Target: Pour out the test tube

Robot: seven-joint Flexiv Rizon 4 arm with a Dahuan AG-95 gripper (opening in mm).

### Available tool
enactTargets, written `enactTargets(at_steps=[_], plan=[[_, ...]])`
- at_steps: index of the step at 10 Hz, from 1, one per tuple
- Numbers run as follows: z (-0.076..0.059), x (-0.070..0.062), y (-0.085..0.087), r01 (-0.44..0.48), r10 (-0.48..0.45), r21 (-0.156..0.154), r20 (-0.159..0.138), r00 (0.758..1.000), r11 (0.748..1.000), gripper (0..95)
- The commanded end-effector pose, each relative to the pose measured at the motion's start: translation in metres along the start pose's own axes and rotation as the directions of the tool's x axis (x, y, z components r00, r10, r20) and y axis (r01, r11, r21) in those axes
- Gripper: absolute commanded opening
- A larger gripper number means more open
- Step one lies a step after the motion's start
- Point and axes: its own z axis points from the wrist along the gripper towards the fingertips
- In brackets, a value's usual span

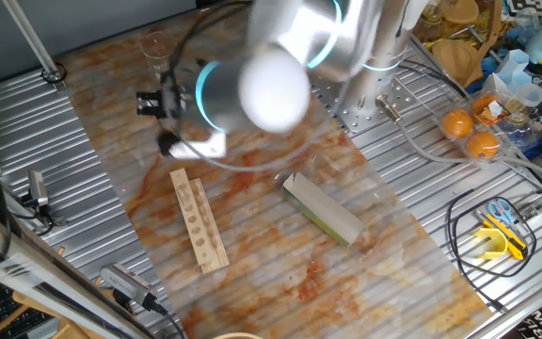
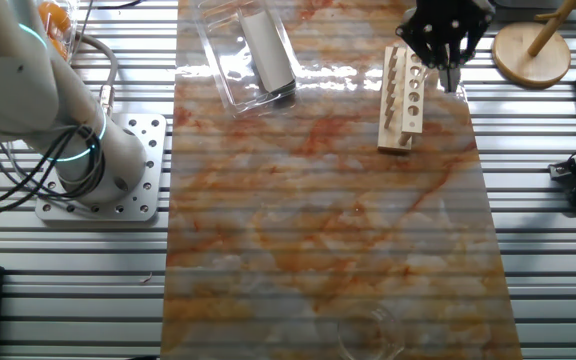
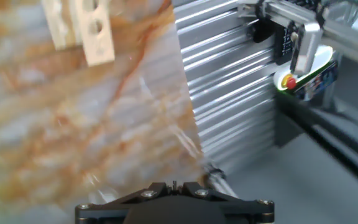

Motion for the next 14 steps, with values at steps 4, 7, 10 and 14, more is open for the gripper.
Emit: enactTargets(at_steps=[4, 7, 10, 14], plan=[[0.021, -0.005, 0.001, -0.243, 0.274, -0.232, 0.115, 0.955, 0.942, 0.0], [0.025, -0.007, 0.002, -0.312, 0.358, -0.305, 0.110, 0.927, 0.900, 0.0], [0.027, -0.007, 0.002, -0.370, 0.458, -0.452, 0.099, 0.883, 0.811, 0.0], [0.027, -0.007, 0.002, -0.575, 0.684, -0.565, -0.027, 0.729, 0.592, 0.0]])
